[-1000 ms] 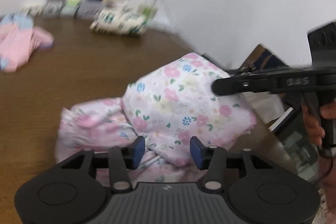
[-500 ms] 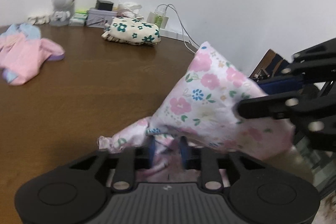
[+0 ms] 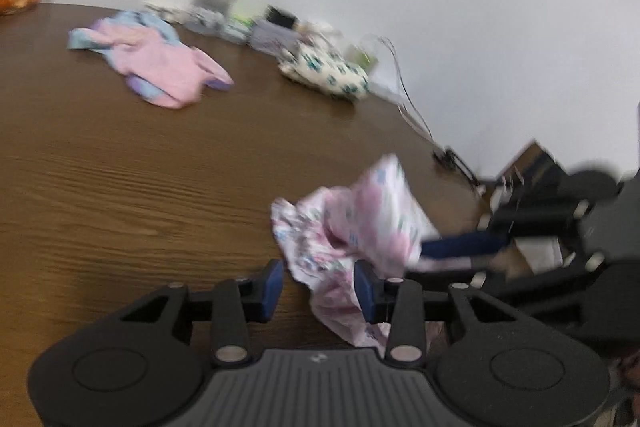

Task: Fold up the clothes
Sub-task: 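Lay the lifted flap down with the right gripper while the left gripper holds the bundle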

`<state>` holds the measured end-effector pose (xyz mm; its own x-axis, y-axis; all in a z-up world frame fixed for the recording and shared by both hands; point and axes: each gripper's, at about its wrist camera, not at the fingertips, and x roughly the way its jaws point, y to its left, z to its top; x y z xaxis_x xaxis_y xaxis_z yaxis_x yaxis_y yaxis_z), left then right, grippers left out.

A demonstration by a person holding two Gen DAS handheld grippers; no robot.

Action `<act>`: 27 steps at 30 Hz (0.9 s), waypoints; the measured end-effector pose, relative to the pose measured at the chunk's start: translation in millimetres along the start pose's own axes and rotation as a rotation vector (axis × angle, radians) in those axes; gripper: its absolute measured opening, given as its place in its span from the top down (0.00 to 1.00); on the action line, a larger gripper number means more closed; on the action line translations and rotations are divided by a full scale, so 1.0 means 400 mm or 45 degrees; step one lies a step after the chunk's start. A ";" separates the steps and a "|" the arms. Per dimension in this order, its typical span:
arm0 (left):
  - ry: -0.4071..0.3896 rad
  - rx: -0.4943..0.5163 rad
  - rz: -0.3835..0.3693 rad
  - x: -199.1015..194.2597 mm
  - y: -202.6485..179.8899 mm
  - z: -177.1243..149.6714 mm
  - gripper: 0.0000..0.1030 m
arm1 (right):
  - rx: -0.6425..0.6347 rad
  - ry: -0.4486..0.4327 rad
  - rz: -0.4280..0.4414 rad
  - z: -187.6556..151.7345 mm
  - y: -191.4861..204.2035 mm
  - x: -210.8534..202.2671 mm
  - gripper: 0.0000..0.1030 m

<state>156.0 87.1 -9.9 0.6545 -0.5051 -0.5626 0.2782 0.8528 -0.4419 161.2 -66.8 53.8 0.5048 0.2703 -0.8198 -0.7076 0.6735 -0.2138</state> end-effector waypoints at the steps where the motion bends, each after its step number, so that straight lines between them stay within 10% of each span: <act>1: -0.022 -0.011 0.007 -0.016 0.008 0.004 0.65 | 0.029 -0.006 0.019 -0.003 -0.001 0.008 0.83; 15: -0.057 0.196 -0.050 -0.009 -0.097 0.053 0.83 | 0.378 -0.246 0.257 -0.093 -0.045 -0.011 0.66; 27: 0.007 0.210 0.108 0.097 -0.071 0.078 0.85 | 0.372 -0.416 0.043 -0.189 -0.095 -0.053 0.64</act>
<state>195.5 47.5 2.8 0.6769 -0.4310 -0.5967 0.3340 0.9022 -0.2728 140.0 -150.4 39.3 0.6469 0.4674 -0.6025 -0.5807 0.8141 0.0081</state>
